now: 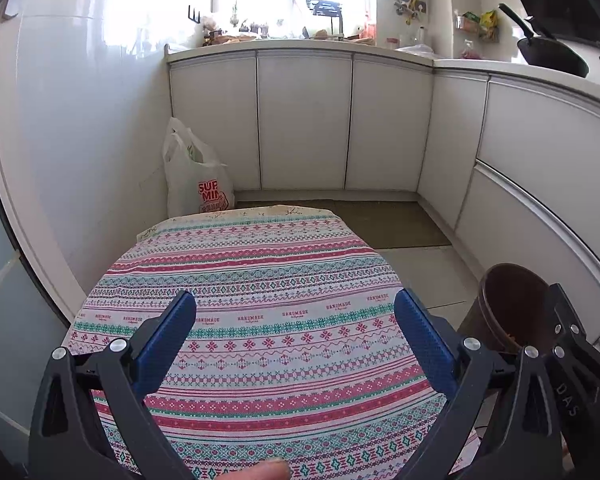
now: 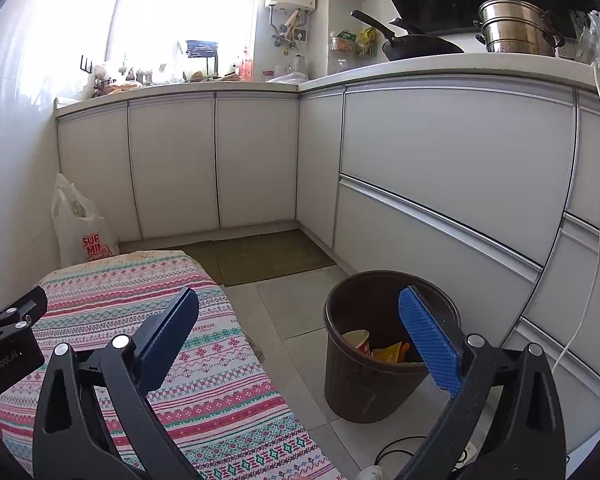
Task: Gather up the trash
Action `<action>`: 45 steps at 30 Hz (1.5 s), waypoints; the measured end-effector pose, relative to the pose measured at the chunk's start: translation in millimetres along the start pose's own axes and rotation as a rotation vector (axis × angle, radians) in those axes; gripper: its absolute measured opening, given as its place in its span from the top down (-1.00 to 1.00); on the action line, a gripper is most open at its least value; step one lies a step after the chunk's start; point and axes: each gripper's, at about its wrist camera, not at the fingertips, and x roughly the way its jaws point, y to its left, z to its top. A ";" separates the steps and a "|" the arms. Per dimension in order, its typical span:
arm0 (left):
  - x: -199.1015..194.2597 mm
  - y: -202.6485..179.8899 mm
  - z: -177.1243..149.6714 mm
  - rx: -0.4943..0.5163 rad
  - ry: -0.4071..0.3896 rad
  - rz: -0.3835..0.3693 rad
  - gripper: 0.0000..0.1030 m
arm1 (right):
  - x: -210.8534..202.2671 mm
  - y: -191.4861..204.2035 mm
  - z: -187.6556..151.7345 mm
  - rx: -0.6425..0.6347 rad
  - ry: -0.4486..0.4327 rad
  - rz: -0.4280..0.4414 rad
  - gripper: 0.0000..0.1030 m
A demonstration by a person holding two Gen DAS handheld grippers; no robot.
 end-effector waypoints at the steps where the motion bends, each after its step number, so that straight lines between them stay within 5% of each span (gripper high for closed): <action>1: 0.9 0.4 -0.1 -0.001 0.003 -0.001 -0.87 | 0.1 -0.3 -0.5 -0.001 0.001 0.000 -0.86; 38: 16.3 -1.9 -6.6 -0.013 0.096 -0.012 -0.87 | 9.5 -1.8 -5.5 -0.028 0.065 0.004 -0.86; 45: 17.3 0.6 -7.3 -0.018 0.081 -0.046 -0.70 | 12.7 -4.6 -4.8 -0.028 0.075 0.004 -0.86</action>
